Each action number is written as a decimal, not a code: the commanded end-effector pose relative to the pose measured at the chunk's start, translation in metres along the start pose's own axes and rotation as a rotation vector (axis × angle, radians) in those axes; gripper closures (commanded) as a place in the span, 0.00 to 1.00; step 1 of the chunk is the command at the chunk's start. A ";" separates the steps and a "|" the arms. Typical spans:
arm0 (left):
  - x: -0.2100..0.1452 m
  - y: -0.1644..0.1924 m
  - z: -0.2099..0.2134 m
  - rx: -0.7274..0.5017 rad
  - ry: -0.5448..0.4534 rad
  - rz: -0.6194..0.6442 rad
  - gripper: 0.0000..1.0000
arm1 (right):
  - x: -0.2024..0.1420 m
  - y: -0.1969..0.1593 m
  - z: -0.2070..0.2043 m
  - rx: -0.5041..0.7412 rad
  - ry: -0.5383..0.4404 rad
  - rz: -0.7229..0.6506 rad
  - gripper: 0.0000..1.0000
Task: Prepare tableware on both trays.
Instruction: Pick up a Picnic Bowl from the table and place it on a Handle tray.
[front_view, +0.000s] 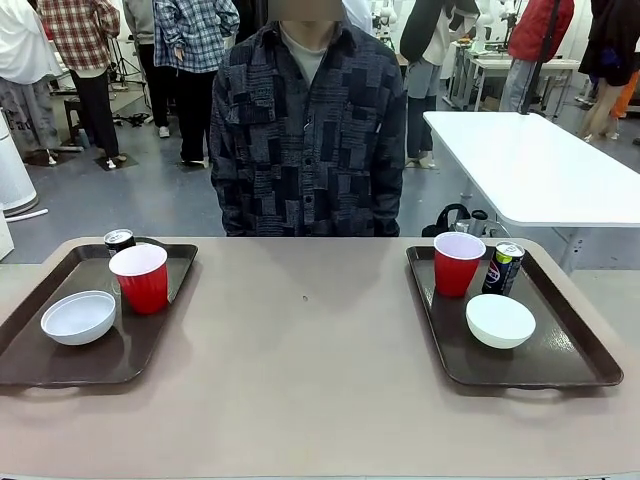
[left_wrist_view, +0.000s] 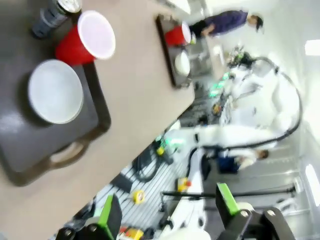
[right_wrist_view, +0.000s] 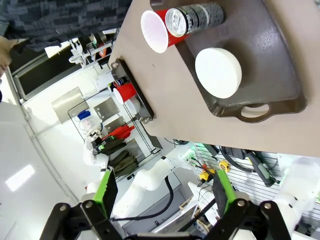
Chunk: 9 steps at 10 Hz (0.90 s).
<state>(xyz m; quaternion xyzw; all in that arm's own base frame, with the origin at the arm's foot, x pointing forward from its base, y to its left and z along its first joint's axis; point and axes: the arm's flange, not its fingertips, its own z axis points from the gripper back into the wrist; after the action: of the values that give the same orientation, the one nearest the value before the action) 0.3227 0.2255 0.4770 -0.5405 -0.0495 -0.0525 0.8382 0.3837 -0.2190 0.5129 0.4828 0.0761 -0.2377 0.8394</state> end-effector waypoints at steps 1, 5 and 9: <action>0.011 0.016 0.025 -0.054 -0.164 0.109 0.00 | -0.001 0.002 0.000 0.006 0.003 0.001 0.00; 0.018 0.023 0.041 0.025 -0.311 0.240 0.00 | -0.001 0.002 0.000 0.006 0.003 0.001 0.00; 0.027 0.026 0.037 0.058 -0.232 0.249 0.00 | -0.001 0.002 0.000 0.006 0.003 0.001 0.00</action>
<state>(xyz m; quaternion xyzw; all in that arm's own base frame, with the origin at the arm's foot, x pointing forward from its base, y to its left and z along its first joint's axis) 0.3612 0.2512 0.4768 -0.4859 -0.0333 0.0972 0.8680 0.3838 -0.2188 0.5131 0.4826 0.0761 -0.2375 0.8396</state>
